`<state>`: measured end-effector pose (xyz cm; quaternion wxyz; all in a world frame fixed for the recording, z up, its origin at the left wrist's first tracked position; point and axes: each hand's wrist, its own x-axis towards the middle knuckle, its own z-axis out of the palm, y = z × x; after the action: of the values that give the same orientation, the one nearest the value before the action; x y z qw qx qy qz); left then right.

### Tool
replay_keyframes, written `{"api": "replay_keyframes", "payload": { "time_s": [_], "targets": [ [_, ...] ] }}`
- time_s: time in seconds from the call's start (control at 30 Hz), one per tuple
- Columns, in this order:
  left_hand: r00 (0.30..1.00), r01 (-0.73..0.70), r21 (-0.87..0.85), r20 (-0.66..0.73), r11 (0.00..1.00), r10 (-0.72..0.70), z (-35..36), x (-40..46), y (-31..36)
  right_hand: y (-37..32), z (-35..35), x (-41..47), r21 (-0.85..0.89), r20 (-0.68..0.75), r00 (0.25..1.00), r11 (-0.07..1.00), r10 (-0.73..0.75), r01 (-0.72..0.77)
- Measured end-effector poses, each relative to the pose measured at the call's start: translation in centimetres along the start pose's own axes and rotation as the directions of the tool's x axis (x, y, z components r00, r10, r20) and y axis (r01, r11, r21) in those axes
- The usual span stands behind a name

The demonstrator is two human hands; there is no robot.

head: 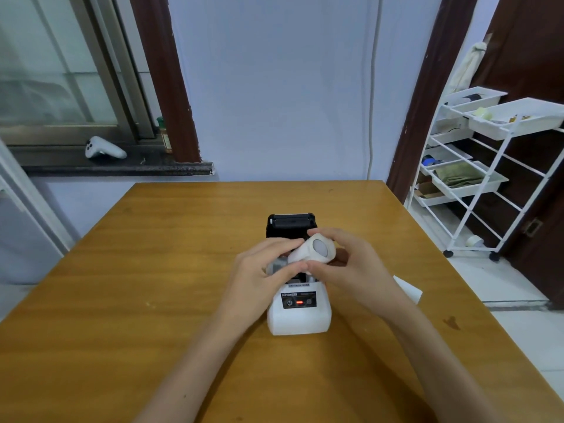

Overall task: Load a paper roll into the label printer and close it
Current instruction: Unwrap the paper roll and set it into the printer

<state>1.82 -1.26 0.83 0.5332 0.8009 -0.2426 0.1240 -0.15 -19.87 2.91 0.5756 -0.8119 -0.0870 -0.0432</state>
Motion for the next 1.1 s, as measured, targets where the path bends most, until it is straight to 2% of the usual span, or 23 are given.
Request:
{"api": "replay_keyframes", "payload": {
  "time_s": [0.2,0.33,0.43,0.57,0.77,0.97,1.1],
  "targets": [
    [0.996,-0.010,-0.061,-0.092,0.998,0.004,-0.3,-0.1,-0.5,-1.2,-0.4,0.0,0.311,0.157,0.986,0.945,0.053,-0.100],
    [0.992,-0.051,-0.046,-0.117,0.998,0.045,-0.1,-0.3,-0.5,-1.5,-0.4,0.1,0.392,0.219,0.969,0.899,0.115,-0.196],
    [0.989,-0.073,-0.049,-0.131,0.996,0.066,0.0,-0.4,-0.4,-1.7,-0.7,0.3,0.493,0.258,0.951,0.823,0.172,-0.283],
    [0.990,-0.075,-0.049,-0.125,0.996,0.068,0.0,-0.5,-0.2,-1.7,-0.7,0.6,0.498,0.327,0.929,0.803,0.175,-0.326],
    [0.989,-0.099,-0.062,-0.119,0.993,0.091,0.0,-0.5,-0.4,-1.4,-0.8,0.9,0.542,0.337,0.925,0.768,0.175,-0.342],
    [0.979,-0.142,-0.053,-0.156,0.988,0.132,-0.1,-0.5,-0.5,-1.3,-0.8,0.9,0.571,0.289,0.932,0.743,0.218,-0.350],
    [0.968,-0.103,-0.023,-0.232,0.994,0.094,0.0,-0.6,-0.4,-1.0,-1.0,0.6,0.562,0.263,0.928,0.740,0.263,-0.369]
  ]
}}
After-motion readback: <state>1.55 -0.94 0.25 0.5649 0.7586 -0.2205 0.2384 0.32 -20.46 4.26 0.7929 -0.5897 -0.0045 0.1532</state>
